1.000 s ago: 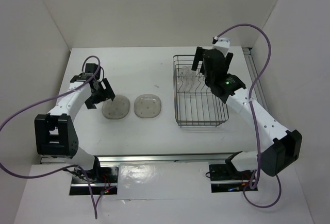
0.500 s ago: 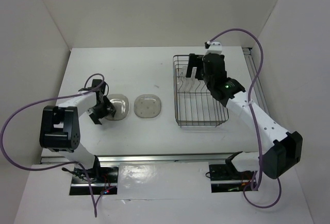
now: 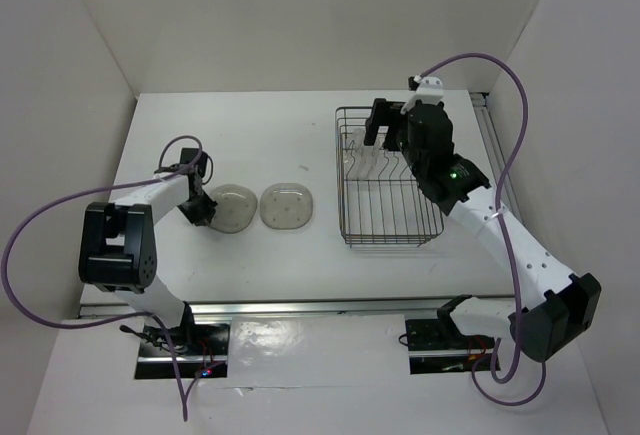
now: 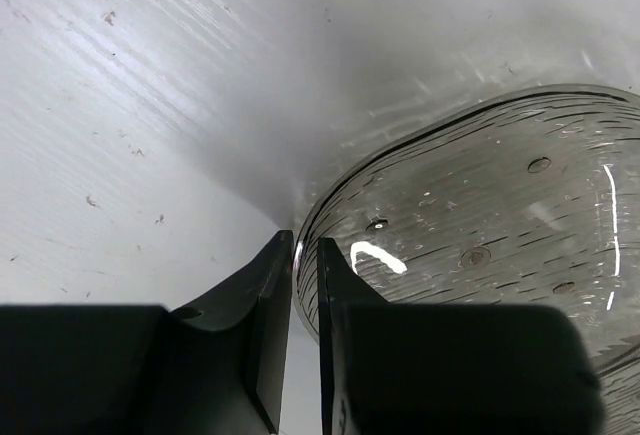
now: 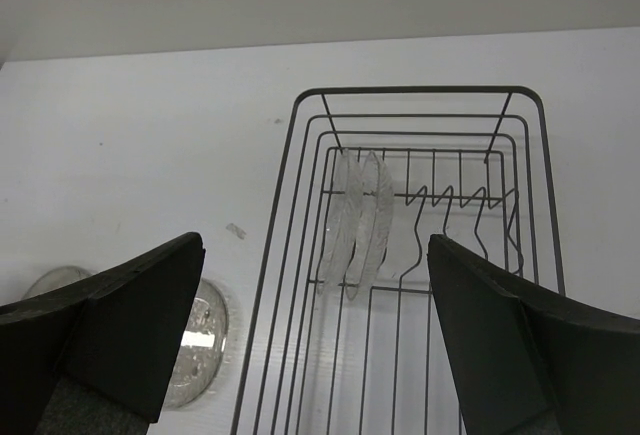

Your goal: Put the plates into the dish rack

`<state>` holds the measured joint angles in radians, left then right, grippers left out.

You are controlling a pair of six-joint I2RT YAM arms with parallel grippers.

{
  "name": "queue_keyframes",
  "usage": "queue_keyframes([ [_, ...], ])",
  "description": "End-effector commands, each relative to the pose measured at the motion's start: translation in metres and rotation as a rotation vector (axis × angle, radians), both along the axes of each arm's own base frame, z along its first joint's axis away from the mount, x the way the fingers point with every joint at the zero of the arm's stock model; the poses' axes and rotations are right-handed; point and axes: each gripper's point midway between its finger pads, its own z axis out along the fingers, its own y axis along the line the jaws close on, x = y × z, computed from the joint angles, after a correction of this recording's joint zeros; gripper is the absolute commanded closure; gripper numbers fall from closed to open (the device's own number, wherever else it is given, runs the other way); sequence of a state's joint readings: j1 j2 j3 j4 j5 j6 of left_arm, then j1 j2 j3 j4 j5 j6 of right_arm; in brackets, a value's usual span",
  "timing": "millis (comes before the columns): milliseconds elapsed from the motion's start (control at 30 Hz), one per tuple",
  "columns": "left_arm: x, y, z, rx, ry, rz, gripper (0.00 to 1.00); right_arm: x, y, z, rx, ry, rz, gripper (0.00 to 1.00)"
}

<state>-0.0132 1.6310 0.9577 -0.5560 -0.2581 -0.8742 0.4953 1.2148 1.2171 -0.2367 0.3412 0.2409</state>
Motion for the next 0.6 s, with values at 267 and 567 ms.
queue_keyframes([
  [267,-0.011,0.033,0.098,0.219,-0.183,0.054,1.00,-0.016,0.074,0.006,0.060,-0.058,0.420,0.00],
  [567,0.015,-0.024,0.207,0.153,-0.570,-0.360,1.00,-0.062,0.154,0.018,0.191,-0.194,0.961,0.00],
])
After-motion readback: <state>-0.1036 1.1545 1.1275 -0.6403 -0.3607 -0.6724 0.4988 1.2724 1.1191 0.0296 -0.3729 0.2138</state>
